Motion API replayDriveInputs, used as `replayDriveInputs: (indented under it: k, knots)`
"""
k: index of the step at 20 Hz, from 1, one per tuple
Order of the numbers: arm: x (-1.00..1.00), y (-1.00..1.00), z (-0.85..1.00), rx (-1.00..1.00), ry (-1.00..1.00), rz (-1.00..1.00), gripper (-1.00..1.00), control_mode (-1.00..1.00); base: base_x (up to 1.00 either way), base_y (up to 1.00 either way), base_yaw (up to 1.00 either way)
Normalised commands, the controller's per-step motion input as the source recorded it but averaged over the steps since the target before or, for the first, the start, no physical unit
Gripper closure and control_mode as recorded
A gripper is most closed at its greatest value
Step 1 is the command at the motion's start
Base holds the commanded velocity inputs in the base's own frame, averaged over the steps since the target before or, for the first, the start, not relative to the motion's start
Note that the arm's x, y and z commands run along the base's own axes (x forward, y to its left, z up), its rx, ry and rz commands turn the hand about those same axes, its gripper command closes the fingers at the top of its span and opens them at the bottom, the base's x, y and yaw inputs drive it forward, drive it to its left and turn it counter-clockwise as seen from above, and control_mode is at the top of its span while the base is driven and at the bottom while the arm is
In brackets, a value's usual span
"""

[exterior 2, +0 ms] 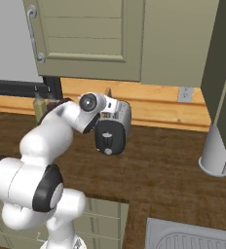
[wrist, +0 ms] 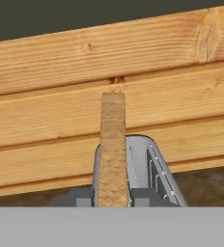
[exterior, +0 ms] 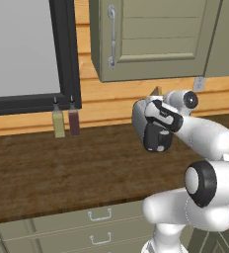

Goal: Start the toaster. Once the lever pops up, take the bread to the plate on the dining counter.

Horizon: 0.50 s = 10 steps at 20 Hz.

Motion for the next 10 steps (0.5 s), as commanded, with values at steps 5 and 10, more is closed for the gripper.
replayDriveInputs:
  k: [5, 10]
  knots:
    - [-0.75, 0.0, 0.63, 0.12, 0.03, -0.02, 1.0, -1.0, 0.0, 0.0, 0.0]
    - [-0.98, 0.0, 0.66, 0.11, 0.02, 0.0, 1.0, -1.0, 0.0, 0.0, 0.0]
